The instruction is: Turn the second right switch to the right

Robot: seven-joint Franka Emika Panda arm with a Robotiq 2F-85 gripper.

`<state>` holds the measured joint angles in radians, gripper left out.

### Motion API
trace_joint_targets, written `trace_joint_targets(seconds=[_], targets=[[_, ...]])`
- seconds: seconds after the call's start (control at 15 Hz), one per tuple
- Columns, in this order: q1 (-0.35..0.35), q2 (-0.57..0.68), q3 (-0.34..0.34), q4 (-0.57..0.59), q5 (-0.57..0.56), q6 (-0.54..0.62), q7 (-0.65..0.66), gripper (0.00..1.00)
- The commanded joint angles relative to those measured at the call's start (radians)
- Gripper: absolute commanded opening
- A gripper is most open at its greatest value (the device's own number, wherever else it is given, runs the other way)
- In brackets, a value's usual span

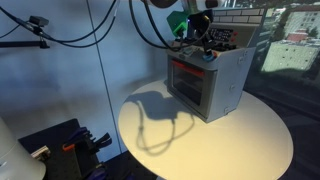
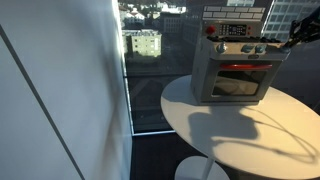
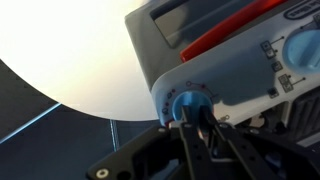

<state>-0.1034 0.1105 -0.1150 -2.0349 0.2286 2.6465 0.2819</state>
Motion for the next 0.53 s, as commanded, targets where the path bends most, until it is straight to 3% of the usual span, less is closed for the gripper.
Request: trace_joint_targets(seconds=[0.0, 0.47], targets=[[-0.016, -0.009, -0.009, 0.005, 0.057, -0.006, 0.047, 0.05], [-0.021, -0.007, -0.006, -0.005, 0.211, 0.011, 0.106, 0.05]])
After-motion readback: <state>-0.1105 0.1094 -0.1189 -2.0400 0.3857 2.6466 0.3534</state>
